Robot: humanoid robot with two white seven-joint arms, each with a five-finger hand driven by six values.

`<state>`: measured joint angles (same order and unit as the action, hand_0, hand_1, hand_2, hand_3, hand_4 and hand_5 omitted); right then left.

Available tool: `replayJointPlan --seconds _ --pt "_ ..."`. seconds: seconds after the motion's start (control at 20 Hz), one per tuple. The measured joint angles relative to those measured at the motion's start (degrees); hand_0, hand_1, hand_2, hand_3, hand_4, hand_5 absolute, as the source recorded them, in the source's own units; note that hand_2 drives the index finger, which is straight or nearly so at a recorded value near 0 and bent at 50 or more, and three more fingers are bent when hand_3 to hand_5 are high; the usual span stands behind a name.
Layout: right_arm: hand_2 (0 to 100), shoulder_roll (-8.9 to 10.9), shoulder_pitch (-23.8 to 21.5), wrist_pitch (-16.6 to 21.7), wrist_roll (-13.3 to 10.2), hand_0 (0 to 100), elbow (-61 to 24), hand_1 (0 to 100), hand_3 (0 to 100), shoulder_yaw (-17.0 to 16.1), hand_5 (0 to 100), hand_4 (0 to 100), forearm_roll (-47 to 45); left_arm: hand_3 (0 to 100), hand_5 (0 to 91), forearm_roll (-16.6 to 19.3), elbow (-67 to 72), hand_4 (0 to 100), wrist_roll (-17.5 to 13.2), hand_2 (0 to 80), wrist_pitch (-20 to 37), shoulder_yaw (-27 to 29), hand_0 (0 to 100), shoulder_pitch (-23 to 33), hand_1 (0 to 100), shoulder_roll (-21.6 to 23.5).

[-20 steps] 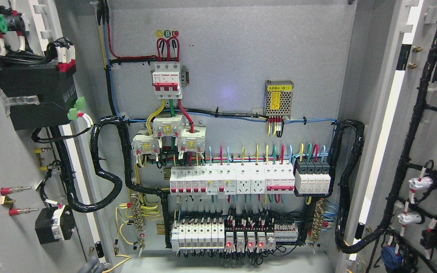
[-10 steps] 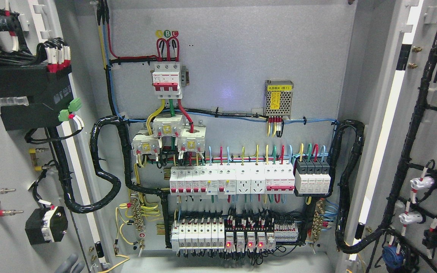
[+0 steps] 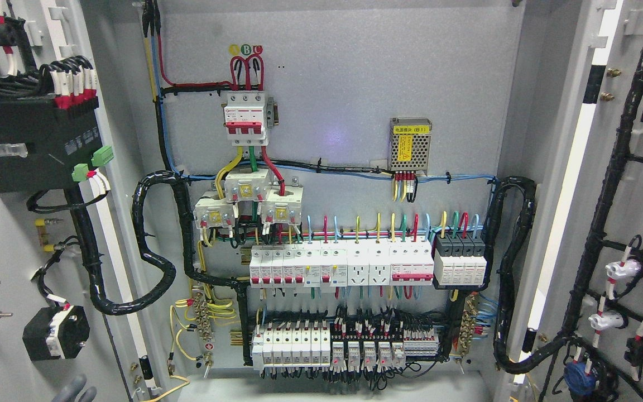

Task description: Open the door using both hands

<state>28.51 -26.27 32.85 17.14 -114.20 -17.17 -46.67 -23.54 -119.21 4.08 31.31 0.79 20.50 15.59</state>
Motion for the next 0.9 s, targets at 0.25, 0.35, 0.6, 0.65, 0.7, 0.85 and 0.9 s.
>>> replayJointPlan --seconds 0.25,0.35,0.6,0.65,0.7,0.85,0.9 --pt "0 -0.18 -0.48 0.02 0.2 19 0.15 0 0 -1.0 0 0 -0.16 0 0.0 -3.82 0.08 0 -0.02 0.0 -1.99 2.83 0 0.83 0 1.3" --pt "0 -0.24 -0.56 0.05 0.02 19 0.24 0 0 -1.4 0 0 -0.19 0 0.0 -5.55 0.17 0 -0.07 0.0 -2.34 4.07 0 1.05 0 1.96" --pt "0 -0.35 -0.7 0.09 -0.35 19 0.5 0 0 -2.43 0 0 -0.23 0 0.0 -10.13 0.82 0 -0.15 0.0 -3.04 7.63 0 1.34 0 3.71" --pt "0 -0.37 -0.72 0.09 -0.38 19 0.59 0 0 -2.63 0 0 -0.24 0 0.0 -11.07 1.03 0 -0.15 0.0 -3.23 8.36 0 1.37 0 4.08" --pt "0 -0.39 -0.73 0.09 -0.4 19 0.69 0 0 -2.82 0 0 -0.24 0 0.0 -11.91 1.28 0 -0.14 0.0 -3.44 9.11 0 1.4 0 4.44" --pt "0 -0.44 -0.85 0.09 -0.4 19 0.92 0 0 -3.28 0 0 -0.25 0 0.0 -14.11 2.15 0 -0.1 0.0 -3.82 11.0 0 1.47 0 5.49" --pt "0 -0.44 -0.95 0.09 -0.4 19 1.0 0 0 -3.41 0 0 -0.26 0 0.0 -14.76 2.42 0 -0.1 0.0 -3.92 11.55 0 1.49 0 5.79"
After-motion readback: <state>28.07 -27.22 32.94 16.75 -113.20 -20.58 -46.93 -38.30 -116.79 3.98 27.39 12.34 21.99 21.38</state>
